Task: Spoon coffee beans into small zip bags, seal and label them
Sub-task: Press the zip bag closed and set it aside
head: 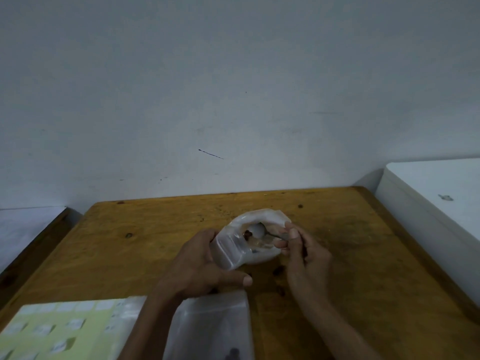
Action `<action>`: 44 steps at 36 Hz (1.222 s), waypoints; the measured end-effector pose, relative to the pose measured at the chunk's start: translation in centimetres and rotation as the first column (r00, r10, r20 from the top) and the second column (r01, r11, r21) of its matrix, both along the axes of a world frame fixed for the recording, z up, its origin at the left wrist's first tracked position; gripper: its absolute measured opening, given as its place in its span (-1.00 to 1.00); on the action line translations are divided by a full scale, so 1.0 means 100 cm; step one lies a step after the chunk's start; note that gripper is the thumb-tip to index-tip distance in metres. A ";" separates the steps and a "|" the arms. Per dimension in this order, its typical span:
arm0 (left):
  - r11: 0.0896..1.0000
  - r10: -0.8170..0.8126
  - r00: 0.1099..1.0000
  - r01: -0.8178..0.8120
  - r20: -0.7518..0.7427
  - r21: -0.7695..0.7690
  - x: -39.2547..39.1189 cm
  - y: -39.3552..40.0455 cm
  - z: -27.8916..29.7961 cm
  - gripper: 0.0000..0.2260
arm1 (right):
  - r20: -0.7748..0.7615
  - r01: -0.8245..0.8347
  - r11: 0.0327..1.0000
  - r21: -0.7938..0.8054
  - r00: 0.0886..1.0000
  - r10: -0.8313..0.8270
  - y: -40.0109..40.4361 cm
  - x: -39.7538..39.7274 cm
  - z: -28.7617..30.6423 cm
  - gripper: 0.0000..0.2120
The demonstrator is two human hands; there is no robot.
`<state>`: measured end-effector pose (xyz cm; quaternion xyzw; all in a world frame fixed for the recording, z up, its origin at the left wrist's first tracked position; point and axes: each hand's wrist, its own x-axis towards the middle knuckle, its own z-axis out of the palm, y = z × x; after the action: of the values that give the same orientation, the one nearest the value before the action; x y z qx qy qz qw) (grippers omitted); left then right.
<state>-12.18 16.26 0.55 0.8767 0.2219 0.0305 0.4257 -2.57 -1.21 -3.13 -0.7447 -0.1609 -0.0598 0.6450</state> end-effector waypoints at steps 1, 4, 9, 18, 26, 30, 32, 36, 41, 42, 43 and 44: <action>1.000 0.001 1.000 -0.001 0.012 -0.010 0.001 0.001 0.000 -0.05 | -0.061 0.010 0.999 0.044 0.998 -0.007 0.002 0.000 -0.001 -0.78; 0.999 0.012 0.999 -0.010 0.049 -0.036 0.004 0.003 0.001 -0.07 | -0.185 0.021 0.992 0.122 0.983 0.002 0.004 -0.004 -0.002 -0.79; 0.997 0.009 0.997 -0.003 0.079 -0.073 0.011 0.006 0.010 -0.15 | -0.355 0.055 0.972 0.230 0.934 0.032 0.007 -0.007 -0.001 -0.78; 0.999 -0.004 0.994 0.009 0.109 -0.045 0.017 0.009 0.017 -0.13 | -0.558 0.106 0.927 0.360 0.821 0.123 0.019 -0.002 0.004 -0.80; 0.996 0.035 0.993 -0.025 0.112 -0.090 0.011 0.022 0.013 -0.25 | -0.557 0.142 0.895 0.424 0.820 0.134 0.020 0.012 0.011 -0.82; 0.992 0.084 0.988 -0.070 0.130 -0.106 0.015 0.028 0.011 -0.27 | -0.534 0.127 0.885 0.449 0.832 0.151 0.024 0.022 0.016 -0.84; 0.986 0.104 0.986 -0.085 0.128 -0.141 0.018 0.033 0.010 -0.28 | -0.525 0.128 0.878 0.461 0.837 0.153 0.025 0.027 0.018 -0.84; 0.975 0.128 0.985 -0.103 0.117 -0.199 0.024 0.046 0.010 -0.25 | -0.495 0.111 0.871 0.478 0.854 0.162 0.027 0.037 0.024 -0.84; 0.974 0.115 0.991 -0.099 0.068 -0.205 0.029 0.056 0.012 -0.10 | -0.448 0.096 0.868 0.487 0.881 0.154 0.027 0.046 0.033 -0.83; 0.975 0.112 0.992 -0.098 0.064 -0.201 0.030 0.055 0.011 -0.09 | -0.440 0.090 0.865 0.494 0.884 0.159 0.026 0.047 0.035 -0.83; 0.977 0.111 0.992 -0.098 0.058 -0.192 0.029 0.055 0.009 -0.10 | -0.433 0.083 0.861 0.502 0.886 0.168 0.026 0.048 0.037 -0.82; 0.979 0.109 0.992 -0.096 0.060 -0.181 0.029 0.055 0.007 -0.11 | -0.426 0.073 0.856 0.511 0.887 0.178 0.026 0.049 0.039 -0.82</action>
<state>-9.28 21.73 1.27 0.8209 0.2539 0.0627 0.5077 2.35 1.37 0.80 -0.5333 -0.0031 0.0949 0.8406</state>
